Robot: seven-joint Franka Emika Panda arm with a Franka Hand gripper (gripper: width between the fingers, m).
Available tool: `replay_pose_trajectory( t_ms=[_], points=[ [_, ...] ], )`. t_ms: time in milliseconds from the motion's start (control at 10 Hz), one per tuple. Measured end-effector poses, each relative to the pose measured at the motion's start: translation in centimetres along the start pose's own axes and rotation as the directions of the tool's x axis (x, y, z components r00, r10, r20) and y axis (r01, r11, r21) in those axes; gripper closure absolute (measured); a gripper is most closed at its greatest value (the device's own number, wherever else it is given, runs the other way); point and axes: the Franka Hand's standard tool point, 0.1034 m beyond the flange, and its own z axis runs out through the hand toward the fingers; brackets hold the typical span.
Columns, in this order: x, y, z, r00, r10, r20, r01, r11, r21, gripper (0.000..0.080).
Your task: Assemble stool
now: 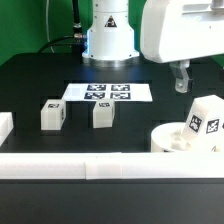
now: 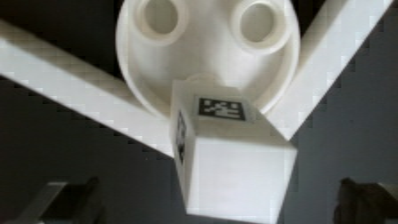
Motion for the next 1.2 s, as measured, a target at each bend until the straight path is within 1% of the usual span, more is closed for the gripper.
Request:
replay_pose_trajectory(
  t_ms=[100, 200, 500, 600, 700, 800, 900, 1000, 1200],
  points=[
    [0.0, 0.0, 0.1, 0.992, -0.124, 0.008, 0.124, 0.992, -0.001, 0.0150],
    [-0.1, 0.0, 0.3, 0.975, -0.224, 0.015, 0.223, 0.975, 0.006, 0.0150],
    [-0.2, 0.1, 0.4, 0.930, -0.367, 0.015, 0.367, 0.930, 0.008, 0.0150],
    [-0.3, 0.2, 0.4, 0.892, -0.451, 0.015, 0.451, 0.893, 0.010, 0.0150],
    [-0.3, 0.2, 0.8, 0.811, -0.584, 0.032, 0.584, 0.812, 0.006, 0.0150],
    [0.0, 0.0, 1.4, 0.739, -0.672, 0.051, 0.672, 0.741, 0.017, 0.0150],
    [0.5, 0.0, 1.6, 0.655, -0.753, 0.067, 0.753, 0.658, 0.026, 0.0150],
    [0.5, 0.1, 1.6, 0.595, -0.800, 0.070, 0.801, 0.598, 0.034, 0.0150],
    [0.3, 0.4, 1.7, 0.501, -0.862, 0.073, 0.862, 0.505, 0.041, 0.0150]
  ],
)
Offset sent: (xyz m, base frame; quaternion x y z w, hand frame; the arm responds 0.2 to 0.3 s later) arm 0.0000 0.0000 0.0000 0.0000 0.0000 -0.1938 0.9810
